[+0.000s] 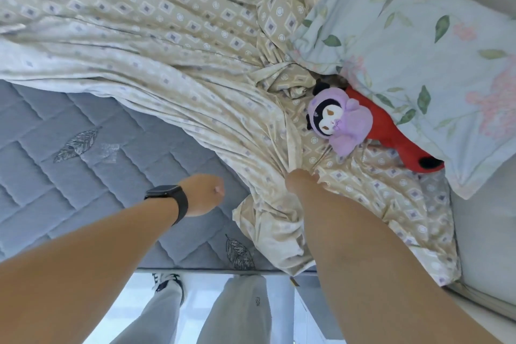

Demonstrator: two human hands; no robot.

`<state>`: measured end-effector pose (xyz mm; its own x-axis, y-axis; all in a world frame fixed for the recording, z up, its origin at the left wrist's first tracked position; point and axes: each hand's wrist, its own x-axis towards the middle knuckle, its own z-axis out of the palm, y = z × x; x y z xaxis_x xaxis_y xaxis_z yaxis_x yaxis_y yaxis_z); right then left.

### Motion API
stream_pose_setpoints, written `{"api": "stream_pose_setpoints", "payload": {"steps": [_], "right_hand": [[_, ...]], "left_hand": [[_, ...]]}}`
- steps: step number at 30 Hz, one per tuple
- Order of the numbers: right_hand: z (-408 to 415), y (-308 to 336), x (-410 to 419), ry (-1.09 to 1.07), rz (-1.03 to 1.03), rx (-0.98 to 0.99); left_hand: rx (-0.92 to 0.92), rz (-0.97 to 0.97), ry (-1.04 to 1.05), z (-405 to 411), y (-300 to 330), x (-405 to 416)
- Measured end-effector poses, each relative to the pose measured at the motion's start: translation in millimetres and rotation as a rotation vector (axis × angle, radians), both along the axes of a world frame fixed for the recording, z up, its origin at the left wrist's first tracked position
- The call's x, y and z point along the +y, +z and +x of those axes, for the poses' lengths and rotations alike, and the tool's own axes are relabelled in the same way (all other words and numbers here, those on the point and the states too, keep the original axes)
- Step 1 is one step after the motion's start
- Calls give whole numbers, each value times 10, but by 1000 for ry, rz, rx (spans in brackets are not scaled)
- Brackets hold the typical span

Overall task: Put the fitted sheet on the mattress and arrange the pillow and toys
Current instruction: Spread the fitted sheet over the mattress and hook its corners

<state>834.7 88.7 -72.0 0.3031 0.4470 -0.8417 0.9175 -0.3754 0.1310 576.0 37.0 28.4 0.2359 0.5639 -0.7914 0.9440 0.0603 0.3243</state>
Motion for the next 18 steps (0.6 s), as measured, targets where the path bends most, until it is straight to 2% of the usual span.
{"api": "stream_pose_setpoints", "payload": {"steps": [2,7,12,14,16,18], "right_hand": [[-71,99,-73,-45,93,75],[-447,759,-395,-442,364,455],[-703,1802,-1095,-474,395,785],[-791,2269,-1411,-484,339,907],[-897,2550,-1638,-458,233,1012],[-1089,2792,-1810,-353,233,1025]], "left_hand": [[35,-16,11,-78,-59,-106],[34,32,88,41,265,-244],[-169,83,445,239,818,-482],[-297,80,751,241,1152,-636],[-408,-6,1017,227,1374,-711],[-454,-27,1058,71,1602,-822]]}}
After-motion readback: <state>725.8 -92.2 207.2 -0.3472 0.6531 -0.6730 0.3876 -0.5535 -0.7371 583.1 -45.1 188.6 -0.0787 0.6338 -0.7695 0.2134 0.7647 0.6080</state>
